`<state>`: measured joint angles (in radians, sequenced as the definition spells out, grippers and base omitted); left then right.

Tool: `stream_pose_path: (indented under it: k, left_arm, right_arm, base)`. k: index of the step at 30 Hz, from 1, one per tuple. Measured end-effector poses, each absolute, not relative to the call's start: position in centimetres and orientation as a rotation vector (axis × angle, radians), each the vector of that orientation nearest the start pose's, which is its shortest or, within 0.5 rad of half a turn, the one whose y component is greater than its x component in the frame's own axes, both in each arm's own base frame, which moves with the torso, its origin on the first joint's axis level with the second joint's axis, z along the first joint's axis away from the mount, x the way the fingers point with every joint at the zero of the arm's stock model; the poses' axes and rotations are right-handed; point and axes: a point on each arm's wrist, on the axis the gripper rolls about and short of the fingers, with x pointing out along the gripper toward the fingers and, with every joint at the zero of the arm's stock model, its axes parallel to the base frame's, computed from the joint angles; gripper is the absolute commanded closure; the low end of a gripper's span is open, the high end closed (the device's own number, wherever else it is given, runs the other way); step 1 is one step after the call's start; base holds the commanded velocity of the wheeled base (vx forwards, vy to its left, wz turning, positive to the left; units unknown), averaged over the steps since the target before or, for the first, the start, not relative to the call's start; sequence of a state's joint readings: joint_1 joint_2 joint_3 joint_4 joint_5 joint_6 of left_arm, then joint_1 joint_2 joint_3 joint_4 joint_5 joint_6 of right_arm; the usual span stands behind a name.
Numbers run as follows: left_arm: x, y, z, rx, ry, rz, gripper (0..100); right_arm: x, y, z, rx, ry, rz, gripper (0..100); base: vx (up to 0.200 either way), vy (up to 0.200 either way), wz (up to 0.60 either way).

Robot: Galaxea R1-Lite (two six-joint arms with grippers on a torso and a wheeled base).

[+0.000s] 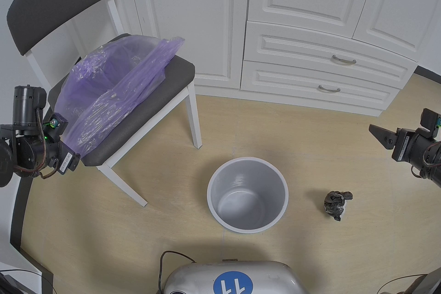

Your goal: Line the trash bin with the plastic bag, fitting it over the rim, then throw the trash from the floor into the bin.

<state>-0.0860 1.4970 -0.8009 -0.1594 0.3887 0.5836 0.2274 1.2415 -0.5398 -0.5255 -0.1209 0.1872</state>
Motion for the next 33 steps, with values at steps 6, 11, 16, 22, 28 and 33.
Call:
stream_pose_path:
  k: [6,11,16,22,28,33]
  left_arm:
    - [26.0,-1.1,19.6,0.737,0.512,0.199,0]
    - [26.8,-1.4,18.6,0.76,0.522,0.203,0]
    - [27.2,-1.9,18.5,0.78,0.521,0.193,0]
    - [28.3,-2.1,19.4,0.815,0.462,0.219,0]
    - [29.8,-2.2,19.9,0.831,0.358,0.257,0]
    - [31.5,-2.5,20.2,0.845,0.256,0.295,0]
  right_arm:
    - [18.1,3.7,21.2,0.158,0.174,0.086,0]
    - [17.9,3.5,21.6,0.166,0.148,0.101,0]
    - [17.8,3.2,21.9,0.17,0.137,0.103,0]
    - [17.7,2.9,22.1,0.174,0.125,0.099,0]
    - [17.6,2.8,22.4,0.179,0.112,0.096,0]
    - [17.5,2.7,22.6,0.181,0.102,0.095,0]
  base:
    - [0.0,0.0,0.0]
    - [0.0,0.0,0.0]
    - [0.0,0.0,0.0]
    - [0.0,0.0,0.0]
    - [0.0,0.0,0.0]
    - [0.0,0.0,0.0]
